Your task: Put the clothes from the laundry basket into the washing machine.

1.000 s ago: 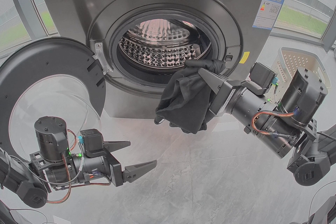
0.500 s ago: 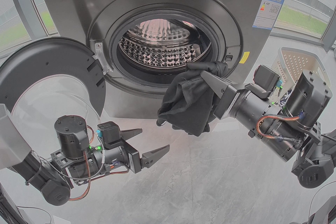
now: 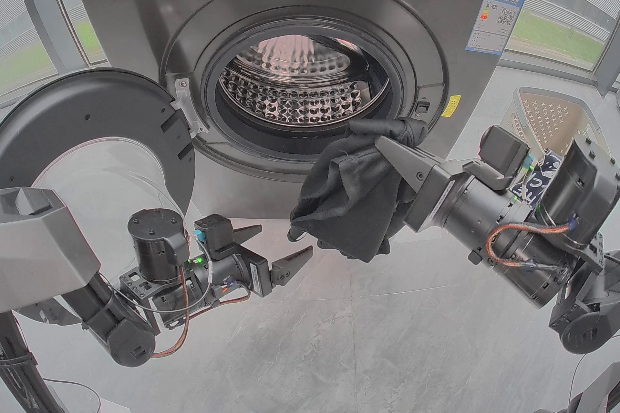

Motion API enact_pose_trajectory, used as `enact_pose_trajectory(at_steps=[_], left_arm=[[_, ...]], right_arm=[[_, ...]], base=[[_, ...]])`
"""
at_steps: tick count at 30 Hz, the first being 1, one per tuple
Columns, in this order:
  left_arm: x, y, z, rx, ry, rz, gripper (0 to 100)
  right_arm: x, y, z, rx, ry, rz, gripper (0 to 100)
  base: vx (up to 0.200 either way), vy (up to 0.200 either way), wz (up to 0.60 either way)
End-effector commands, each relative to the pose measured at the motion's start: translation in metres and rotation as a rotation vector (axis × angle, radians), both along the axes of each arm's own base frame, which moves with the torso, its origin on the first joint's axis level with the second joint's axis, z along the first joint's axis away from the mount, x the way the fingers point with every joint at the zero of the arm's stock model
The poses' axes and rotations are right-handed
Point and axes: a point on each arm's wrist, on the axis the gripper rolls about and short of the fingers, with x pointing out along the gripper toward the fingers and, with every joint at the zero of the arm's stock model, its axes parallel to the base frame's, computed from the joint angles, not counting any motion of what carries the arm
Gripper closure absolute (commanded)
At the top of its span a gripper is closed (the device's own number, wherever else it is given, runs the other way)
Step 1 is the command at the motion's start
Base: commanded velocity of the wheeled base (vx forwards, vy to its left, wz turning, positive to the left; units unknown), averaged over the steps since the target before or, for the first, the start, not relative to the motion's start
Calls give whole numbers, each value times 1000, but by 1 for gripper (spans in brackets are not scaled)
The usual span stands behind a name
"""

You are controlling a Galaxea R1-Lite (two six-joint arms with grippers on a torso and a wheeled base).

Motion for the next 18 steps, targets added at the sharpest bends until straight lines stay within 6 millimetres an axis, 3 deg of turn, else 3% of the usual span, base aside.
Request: enact_pose_trajectory(at_steps=[1,18], left_arm=[[11,-6,-2,-9,-15,17,0],[28,-23,-2,-50,-82,-1,0]], right_arm=[[-6,-3,2,2,-2,7,100],[-10,-3,0,-5,2,20,100]], base=[[0,0,0],[0,0,0]])
